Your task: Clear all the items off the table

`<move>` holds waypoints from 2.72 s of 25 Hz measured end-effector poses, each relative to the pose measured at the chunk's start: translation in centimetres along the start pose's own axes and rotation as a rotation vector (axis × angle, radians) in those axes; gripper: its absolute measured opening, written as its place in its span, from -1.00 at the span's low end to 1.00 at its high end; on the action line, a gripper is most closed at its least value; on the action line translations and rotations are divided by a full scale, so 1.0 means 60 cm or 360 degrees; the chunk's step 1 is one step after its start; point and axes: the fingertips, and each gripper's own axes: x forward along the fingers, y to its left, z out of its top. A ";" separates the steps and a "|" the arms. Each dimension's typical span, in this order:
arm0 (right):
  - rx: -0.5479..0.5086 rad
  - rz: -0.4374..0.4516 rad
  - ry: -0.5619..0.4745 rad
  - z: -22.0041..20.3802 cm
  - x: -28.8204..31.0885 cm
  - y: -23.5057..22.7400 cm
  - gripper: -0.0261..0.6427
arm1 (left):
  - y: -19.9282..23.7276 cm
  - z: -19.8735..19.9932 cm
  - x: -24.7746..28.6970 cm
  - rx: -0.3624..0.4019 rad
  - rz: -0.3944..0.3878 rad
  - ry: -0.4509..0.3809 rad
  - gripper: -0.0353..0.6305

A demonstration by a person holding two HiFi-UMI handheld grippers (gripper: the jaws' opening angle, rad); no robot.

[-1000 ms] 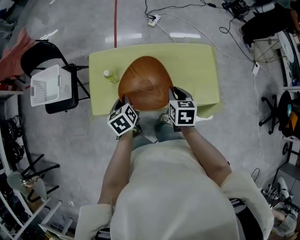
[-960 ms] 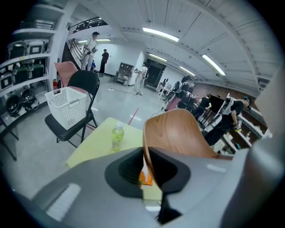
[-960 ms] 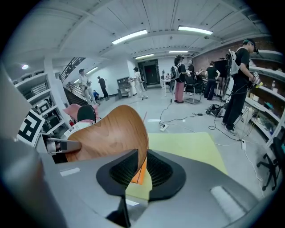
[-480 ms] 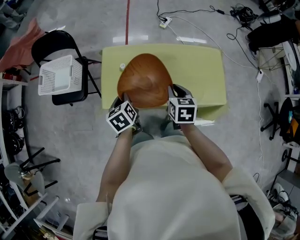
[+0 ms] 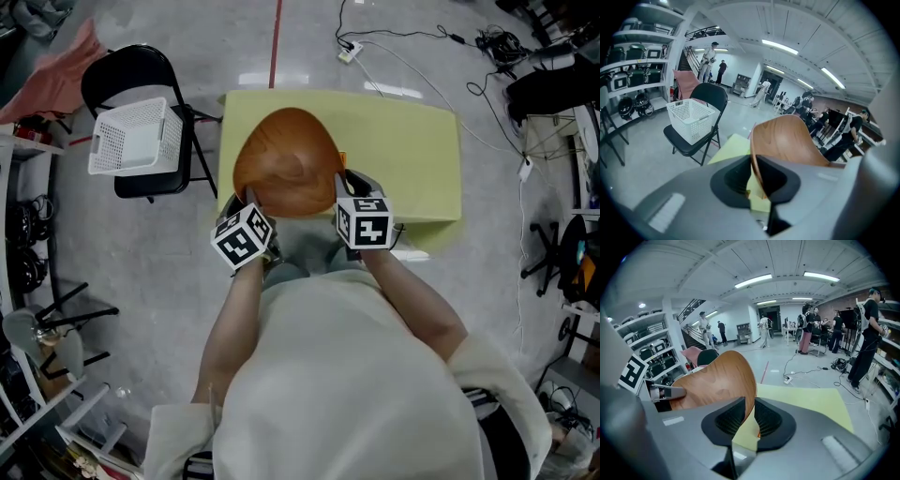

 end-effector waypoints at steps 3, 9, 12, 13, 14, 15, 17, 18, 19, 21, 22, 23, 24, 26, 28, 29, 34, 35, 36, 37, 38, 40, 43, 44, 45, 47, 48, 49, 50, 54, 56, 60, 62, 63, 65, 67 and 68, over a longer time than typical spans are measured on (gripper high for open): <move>-0.0037 0.0024 -0.0001 0.004 0.005 0.025 -0.74 | 0.023 0.006 -0.008 -0.0021 0.0020 -0.0013 -0.79; -0.0084 0.0066 0.0010 0.011 0.017 0.080 -0.74 | 0.078 0.018 -0.026 -0.0075 0.0058 -0.0037 -0.79; -0.0099 0.0089 0.0003 0.014 0.022 0.115 -0.74 | 0.110 0.028 -0.039 -0.0100 0.0071 -0.0058 -0.79; -0.0101 0.0097 0.0003 0.014 0.024 0.128 -0.74 | 0.121 0.033 -0.043 -0.0105 0.0075 -0.0067 -0.80; -0.0104 0.0106 0.0004 0.014 0.027 0.140 -0.74 | 0.133 0.038 -0.048 -0.0109 0.0082 -0.0076 -0.80; -0.0107 0.0115 0.0005 0.015 0.029 0.153 -0.74 | 0.144 0.043 -0.053 -0.0114 0.0088 -0.0085 -0.80; -0.0116 0.0128 0.0005 0.018 0.031 0.176 -0.74 | 0.164 0.051 -0.062 -0.0126 0.0100 -0.0100 -0.80; -0.0122 0.0133 0.0001 0.019 0.032 0.188 -0.73 | 0.175 0.055 -0.068 -0.0133 0.0103 -0.0110 -0.80; -0.0130 0.0138 -0.0006 0.020 0.032 0.200 -0.74 | 0.185 0.058 -0.074 -0.0139 0.0107 -0.0121 -0.80; -0.0147 0.0151 -0.0018 0.021 0.031 0.226 -0.74 | 0.208 0.063 -0.087 -0.0148 0.0121 -0.0142 -0.80; -0.0154 0.0159 -0.0020 0.021 0.031 0.239 -0.74 | 0.219 0.065 -0.094 -0.0153 0.0129 -0.0150 -0.80; -0.0159 0.0167 -0.0020 0.020 0.031 0.252 -0.74 | 0.231 0.067 -0.100 -0.0160 0.0137 -0.0156 -0.81; -0.0166 0.0175 -0.0020 0.020 0.032 0.264 -0.74 | 0.243 0.068 -0.106 -0.0168 0.0143 -0.0162 -0.81; -0.0180 0.0195 -0.0022 0.019 0.034 0.290 -0.74 | 0.267 0.070 -0.117 -0.0185 0.0157 -0.0173 -0.81; -0.0197 0.0221 -0.0023 0.017 0.036 0.319 -0.74 | 0.294 0.073 -0.130 -0.0199 0.0176 -0.0191 -0.81; -0.0207 0.0234 -0.0025 0.017 0.038 0.334 -0.74 | 0.308 0.074 -0.136 -0.0204 0.0187 -0.0200 -0.81; -0.0250 0.0294 -0.0024 0.010 0.046 0.405 -0.74 | 0.375 0.077 -0.167 -0.0245 0.0240 -0.0233 -0.81; -0.0259 0.0308 -0.0023 0.008 0.046 0.418 -0.74 | 0.386 0.076 -0.173 -0.0254 0.0251 -0.0240 -0.81; -0.0268 0.0322 -0.0023 0.007 0.047 0.431 -0.74 | 0.398 0.076 -0.180 -0.0265 0.0262 -0.0247 -0.81; -0.0278 0.0335 -0.0023 0.006 0.047 0.443 -0.74 | 0.410 0.075 -0.186 -0.0277 0.0273 -0.0253 -0.81; -0.0287 0.0347 -0.0022 0.005 0.048 0.456 -0.74 | 0.421 0.075 -0.191 -0.0292 0.0282 -0.0257 -0.81; -0.0302 0.0367 -0.0020 0.004 0.050 0.480 -0.74 | 0.444 0.073 -0.201 -0.0318 0.0299 -0.0265 -0.81; -0.0325 0.0395 -0.0016 0.002 0.053 0.514 -0.74 | 0.476 0.072 -0.215 -0.0350 0.0324 -0.0277 -0.81; -0.0333 0.0403 -0.0014 0.001 0.054 0.524 -0.74 | 0.484 0.072 -0.220 -0.0359 0.0332 -0.0281 -0.81; -0.0340 0.0412 -0.0012 -0.001 0.055 0.532 -0.74 | 0.492 0.071 -0.224 -0.0367 0.0339 -0.0285 -0.81; -0.0357 0.0430 -0.0010 -0.003 0.056 0.549 -0.74 | 0.507 0.070 -0.231 -0.0385 0.0353 -0.0296 -0.81; -0.0368 0.0439 -0.0008 -0.004 0.057 0.557 -0.74 | 0.515 0.070 -0.235 -0.0396 0.0360 -0.0302 -0.81; -0.0379 0.0448 -0.0004 -0.004 0.059 0.566 -0.74 | 0.523 0.070 -0.237 -0.0408 0.0366 -0.0306 -0.81; -0.0392 0.0458 0.0000 -0.004 0.060 0.573 -0.73 | 0.529 0.070 -0.239 -0.0421 0.0372 -0.0311 -0.81; -0.0431 0.0490 0.0013 -0.003 0.066 0.598 -0.73 | 0.552 0.071 -0.249 -0.0463 0.0398 -0.0337 -0.82; -0.0439 0.0510 0.0022 -0.002 0.070 0.609 -0.73 | 0.562 0.072 -0.253 -0.0487 0.0412 -0.0347 -0.82; -0.0458 0.0551 0.0028 0.008 0.083 0.629 -0.73 | 0.579 0.077 -0.254 -0.0527 0.0446 -0.0364 -0.82; -0.0465 0.0570 0.0033 0.013 0.091 0.641 -0.73 | 0.589 0.082 -0.255 -0.0540 0.0465 -0.0374 -0.82; -0.0465 0.0579 0.0037 0.015 0.095 0.646 -0.73 | 0.594 0.086 -0.254 -0.0544 0.0474 -0.0377 -0.82; -0.0467 0.0594 0.0046 0.020 0.105 0.655 -0.73 | 0.602 0.094 -0.252 -0.0550 0.0490 -0.0382 -0.82; -0.0472 0.0609 0.0051 0.028 0.116 0.668 -0.73 | 0.613 0.105 -0.248 -0.0554 0.0505 -0.0387 -0.82; -0.0477 0.0615 0.0053 0.033 0.123 0.675 -0.73 | 0.620 0.111 -0.246 -0.0558 0.0513 -0.0389 -0.82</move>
